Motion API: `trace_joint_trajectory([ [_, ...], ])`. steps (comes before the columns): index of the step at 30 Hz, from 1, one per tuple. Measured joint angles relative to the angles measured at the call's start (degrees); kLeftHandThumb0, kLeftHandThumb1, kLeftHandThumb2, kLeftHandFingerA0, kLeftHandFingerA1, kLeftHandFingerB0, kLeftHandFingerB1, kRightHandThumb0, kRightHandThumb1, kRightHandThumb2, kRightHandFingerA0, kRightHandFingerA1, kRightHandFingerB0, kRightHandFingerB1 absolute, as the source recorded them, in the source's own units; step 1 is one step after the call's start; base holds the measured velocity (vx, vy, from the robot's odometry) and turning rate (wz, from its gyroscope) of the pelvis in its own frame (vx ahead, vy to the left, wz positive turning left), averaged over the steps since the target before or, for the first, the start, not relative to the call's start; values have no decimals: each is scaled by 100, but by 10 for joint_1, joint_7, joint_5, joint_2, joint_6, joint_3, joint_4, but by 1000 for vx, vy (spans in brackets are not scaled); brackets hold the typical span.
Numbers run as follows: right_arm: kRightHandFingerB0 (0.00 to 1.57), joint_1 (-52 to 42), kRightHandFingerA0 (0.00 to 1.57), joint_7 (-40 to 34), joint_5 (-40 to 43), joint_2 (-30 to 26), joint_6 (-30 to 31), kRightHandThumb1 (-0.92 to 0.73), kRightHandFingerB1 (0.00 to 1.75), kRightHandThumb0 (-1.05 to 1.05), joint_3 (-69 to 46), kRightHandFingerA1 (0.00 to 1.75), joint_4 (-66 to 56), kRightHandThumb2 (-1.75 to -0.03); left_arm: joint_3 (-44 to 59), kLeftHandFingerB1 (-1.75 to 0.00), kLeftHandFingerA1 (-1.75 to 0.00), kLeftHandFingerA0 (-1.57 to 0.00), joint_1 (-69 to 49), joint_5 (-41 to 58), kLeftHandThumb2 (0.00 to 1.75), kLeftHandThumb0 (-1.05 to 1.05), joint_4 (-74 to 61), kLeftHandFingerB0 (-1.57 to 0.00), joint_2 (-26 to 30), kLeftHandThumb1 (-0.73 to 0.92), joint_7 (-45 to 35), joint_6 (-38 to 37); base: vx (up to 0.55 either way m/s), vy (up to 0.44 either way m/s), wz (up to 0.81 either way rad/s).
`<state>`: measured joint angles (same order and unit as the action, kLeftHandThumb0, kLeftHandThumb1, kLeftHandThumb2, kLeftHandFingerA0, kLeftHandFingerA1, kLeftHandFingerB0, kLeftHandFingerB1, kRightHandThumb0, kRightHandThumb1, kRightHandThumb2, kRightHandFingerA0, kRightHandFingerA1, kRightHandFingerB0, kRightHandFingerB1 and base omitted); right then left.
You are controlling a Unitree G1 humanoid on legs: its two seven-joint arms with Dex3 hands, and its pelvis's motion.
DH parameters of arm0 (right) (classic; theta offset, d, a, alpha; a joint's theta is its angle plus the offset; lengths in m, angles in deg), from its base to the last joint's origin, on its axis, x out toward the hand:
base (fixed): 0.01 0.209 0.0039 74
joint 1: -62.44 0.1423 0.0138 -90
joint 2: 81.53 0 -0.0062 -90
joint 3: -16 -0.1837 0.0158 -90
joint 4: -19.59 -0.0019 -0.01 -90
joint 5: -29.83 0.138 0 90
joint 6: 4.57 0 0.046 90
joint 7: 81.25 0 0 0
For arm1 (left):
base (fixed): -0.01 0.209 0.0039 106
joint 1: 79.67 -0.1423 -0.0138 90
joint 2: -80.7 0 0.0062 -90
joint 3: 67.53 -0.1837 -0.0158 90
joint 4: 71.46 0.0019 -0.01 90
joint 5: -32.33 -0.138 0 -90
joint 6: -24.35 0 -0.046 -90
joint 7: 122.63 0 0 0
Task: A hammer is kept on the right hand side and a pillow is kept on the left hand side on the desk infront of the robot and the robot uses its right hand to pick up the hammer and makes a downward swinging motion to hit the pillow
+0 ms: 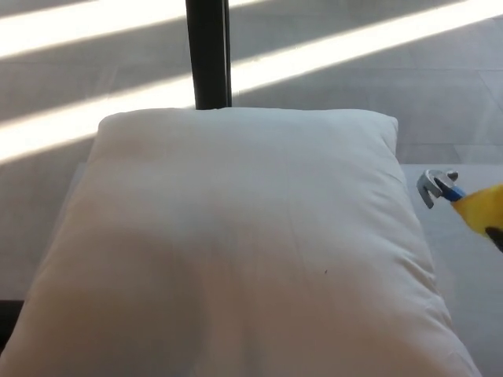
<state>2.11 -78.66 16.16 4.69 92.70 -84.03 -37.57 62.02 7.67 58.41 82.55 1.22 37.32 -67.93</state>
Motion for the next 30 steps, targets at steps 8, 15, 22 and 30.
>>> trace_joint_trajectory([
  [8,68,4,98,30,52,41,71,-55,175,-22,-35,175,-90,-118,3,-40,-54,-53,-8,1,62,-65,0,-44,-4,76,0,0,0,0,0],
  [15,67,16,99,42,94,88,134,-61,175,-27,-59,175,-154,-109,4,-41,-56,-53,-14,1,62,-67,1,-45,-10,75,0,0,0,0,0],
  [22,70,49,102,44,141,150,203,-67,175,-32,-75,175,-221,-106,4,-42,-54,-51,-21,1,63,-63,0,-44,-18,78,0,0,0,0,0],
  [30,69,117,104,42,189,194,281,-66,175,-33,-104,175,-256,-113,4,-40,-54,-53,-24,0,63,-64,0,-43,-18,77,0,0,0,0,0],
])
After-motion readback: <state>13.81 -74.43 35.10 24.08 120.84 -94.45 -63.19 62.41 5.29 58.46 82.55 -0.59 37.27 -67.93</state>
